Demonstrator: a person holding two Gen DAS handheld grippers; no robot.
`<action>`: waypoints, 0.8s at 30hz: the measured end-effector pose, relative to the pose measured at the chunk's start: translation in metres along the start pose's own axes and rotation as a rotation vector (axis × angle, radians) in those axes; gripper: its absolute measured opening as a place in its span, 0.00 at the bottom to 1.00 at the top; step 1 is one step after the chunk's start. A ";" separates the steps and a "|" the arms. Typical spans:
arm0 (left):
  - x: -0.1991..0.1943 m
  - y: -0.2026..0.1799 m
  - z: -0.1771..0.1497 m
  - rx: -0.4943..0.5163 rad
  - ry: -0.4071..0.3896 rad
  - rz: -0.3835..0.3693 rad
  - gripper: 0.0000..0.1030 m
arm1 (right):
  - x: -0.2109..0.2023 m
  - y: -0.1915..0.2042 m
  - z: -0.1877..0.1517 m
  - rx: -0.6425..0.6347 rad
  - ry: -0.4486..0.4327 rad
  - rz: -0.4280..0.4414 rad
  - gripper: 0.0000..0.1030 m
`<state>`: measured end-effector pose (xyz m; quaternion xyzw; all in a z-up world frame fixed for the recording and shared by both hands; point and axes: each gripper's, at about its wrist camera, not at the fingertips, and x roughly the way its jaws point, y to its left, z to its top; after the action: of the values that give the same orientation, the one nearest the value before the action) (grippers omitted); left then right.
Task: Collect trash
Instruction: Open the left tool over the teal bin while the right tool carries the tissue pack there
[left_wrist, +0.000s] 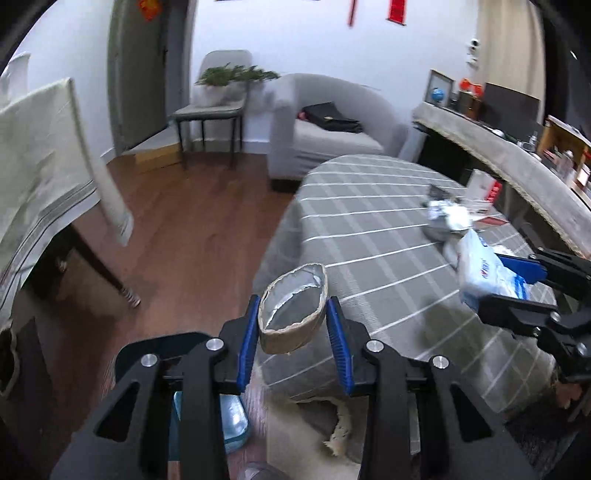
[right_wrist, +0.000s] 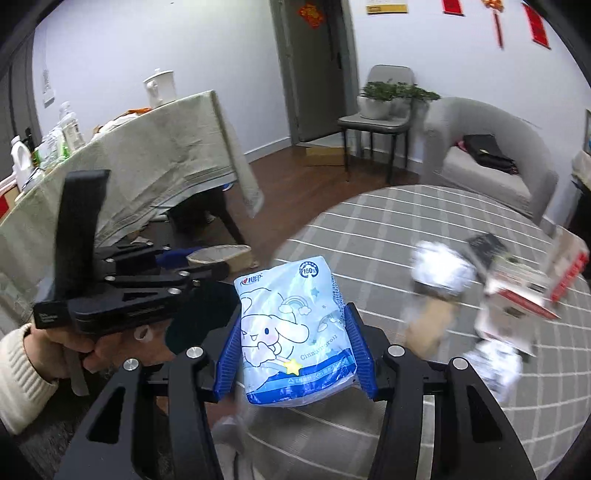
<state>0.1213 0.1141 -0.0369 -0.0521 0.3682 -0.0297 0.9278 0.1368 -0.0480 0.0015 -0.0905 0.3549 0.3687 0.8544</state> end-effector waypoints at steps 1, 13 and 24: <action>0.001 0.007 -0.002 -0.006 0.007 0.019 0.37 | 0.004 0.006 0.002 -0.008 0.005 0.004 0.52; 0.015 0.077 -0.027 -0.099 0.102 0.115 0.37 | 0.059 0.058 0.027 -0.039 0.041 0.083 0.52; 0.042 0.149 -0.065 -0.242 0.262 0.164 0.37 | 0.116 0.092 0.029 -0.033 0.132 0.130 0.52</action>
<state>0.1096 0.2531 -0.1300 -0.1287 0.4896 0.0839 0.8583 0.1440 0.0951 -0.0457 -0.1056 0.4094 0.4222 0.8018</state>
